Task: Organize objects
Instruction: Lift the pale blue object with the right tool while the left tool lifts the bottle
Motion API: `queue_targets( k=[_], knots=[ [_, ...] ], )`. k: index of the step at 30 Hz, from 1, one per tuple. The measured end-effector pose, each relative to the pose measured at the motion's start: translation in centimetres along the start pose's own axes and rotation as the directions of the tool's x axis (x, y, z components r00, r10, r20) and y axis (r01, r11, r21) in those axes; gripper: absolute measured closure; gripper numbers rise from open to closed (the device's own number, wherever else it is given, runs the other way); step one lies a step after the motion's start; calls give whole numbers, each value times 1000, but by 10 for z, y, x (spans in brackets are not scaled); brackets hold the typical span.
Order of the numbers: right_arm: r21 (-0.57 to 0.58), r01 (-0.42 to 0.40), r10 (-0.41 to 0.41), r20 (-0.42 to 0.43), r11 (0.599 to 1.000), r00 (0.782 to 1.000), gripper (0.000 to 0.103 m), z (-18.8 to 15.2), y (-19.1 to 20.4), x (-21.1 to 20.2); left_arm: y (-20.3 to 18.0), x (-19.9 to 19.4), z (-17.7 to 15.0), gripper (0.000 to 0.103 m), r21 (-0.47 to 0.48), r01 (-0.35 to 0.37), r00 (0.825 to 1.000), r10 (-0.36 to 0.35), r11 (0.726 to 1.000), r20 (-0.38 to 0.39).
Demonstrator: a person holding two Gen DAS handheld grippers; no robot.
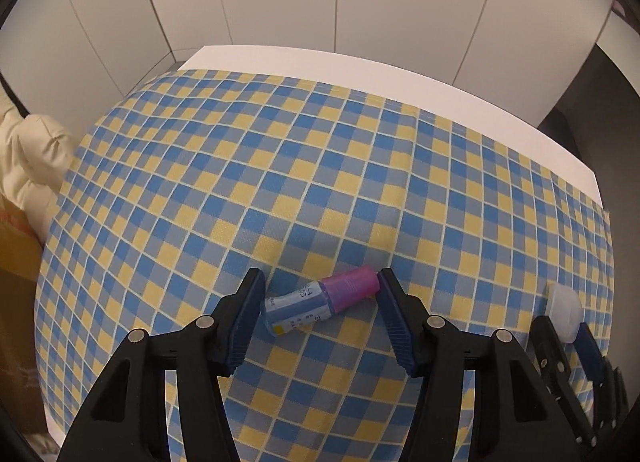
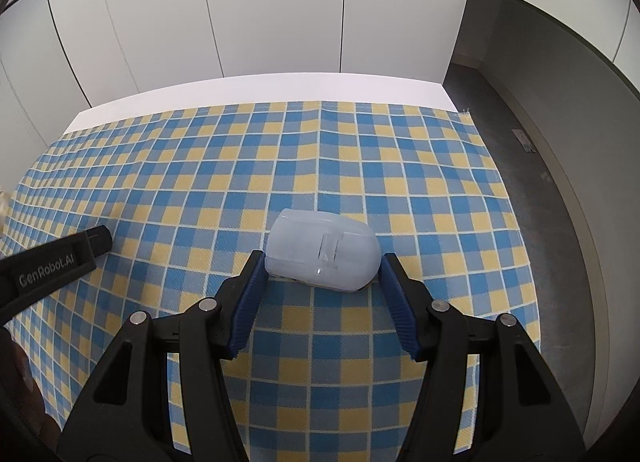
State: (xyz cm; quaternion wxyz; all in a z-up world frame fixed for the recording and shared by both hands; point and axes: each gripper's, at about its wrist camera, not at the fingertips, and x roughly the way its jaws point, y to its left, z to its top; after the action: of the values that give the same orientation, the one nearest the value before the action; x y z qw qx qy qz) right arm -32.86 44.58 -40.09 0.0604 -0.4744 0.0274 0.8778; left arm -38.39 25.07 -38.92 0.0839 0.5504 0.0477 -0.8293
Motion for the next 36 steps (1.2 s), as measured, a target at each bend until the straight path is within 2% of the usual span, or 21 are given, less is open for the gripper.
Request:
queue_targets(
  k=[6,13,17,19,23,32,36],
  knots=[
    [-4,3,-3,-10,1000,1000,43,-2,-1,-1,-8,-4,-1,46,68,-1,1000,0,998,3],
    [-20,22,-22,-21,1000,1000,43,14,-9,-1,-16,-25,3,46,160,-9,999,2,987,43],
    [-23,34,-34,-17,999,999,43,20,-11,-19,-11,-41,33,46,173,-9,999,0,985,54],
    [-23,36,-36,-13,999,999,43,25,-12,-29,-13,-51,36,46,174,-9,998,-2,985,62],
    [-26,35,-35,2,999,999,43,36,-14,-54,12,-50,68,46,177,-1,997,-13,984,81],
    [-36,28,-26,49,999,998,43,56,-13,-124,-7,-142,60,46,183,12,992,-34,983,118],
    [-39,22,-19,55,999,998,43,70,-12,-156,-4,-164,67,46,194,-3,990,-25,981,136]
  ],
)
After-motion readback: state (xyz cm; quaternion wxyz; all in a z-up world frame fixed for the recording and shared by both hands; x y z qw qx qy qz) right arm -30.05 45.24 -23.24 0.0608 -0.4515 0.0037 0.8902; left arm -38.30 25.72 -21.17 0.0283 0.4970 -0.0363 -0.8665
